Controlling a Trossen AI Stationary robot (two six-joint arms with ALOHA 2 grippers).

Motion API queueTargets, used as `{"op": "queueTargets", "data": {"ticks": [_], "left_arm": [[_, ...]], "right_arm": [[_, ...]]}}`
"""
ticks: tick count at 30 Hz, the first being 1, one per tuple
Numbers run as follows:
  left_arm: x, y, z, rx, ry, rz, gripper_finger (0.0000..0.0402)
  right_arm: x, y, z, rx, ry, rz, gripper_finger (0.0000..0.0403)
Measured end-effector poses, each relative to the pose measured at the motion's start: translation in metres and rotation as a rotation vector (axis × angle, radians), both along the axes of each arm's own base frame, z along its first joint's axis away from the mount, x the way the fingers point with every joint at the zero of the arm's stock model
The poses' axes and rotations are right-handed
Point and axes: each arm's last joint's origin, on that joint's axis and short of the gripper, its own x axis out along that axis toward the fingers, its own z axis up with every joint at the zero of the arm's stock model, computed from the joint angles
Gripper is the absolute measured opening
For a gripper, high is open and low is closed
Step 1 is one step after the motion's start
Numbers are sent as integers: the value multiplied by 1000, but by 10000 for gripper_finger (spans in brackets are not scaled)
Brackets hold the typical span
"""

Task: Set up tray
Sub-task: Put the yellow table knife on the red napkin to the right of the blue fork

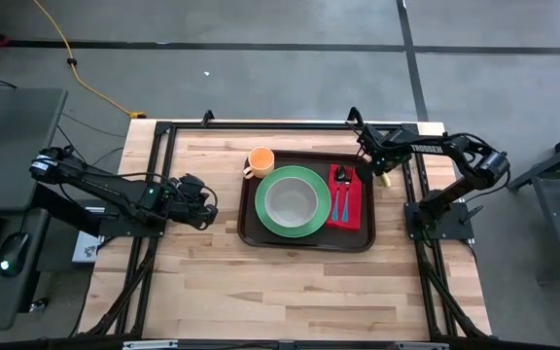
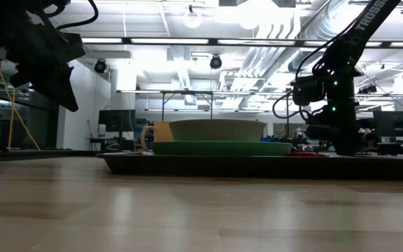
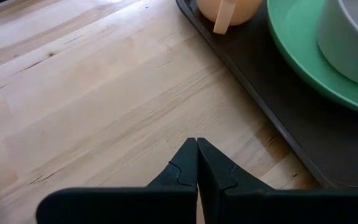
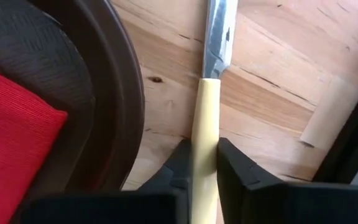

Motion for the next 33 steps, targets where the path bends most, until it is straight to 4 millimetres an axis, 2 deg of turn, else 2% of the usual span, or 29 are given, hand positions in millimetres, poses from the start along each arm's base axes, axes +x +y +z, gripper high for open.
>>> {"op": "queueTargets", "data": {"ticks": [2,12,20,33], "left_arm": [[0,0,0,0,0,0,31],[0,0,0,0,0,0,31],[0,0,0,0,0,0,31],[0,0,0,10,12,-17,31]], "right_arm": [[0,0,0,-1,-1,-1,17],[1,-2,3,9,-16,-35,19],[-9,2,9,48,133,-71,2],[-5,-5,28,95,99,-105,3]]}}
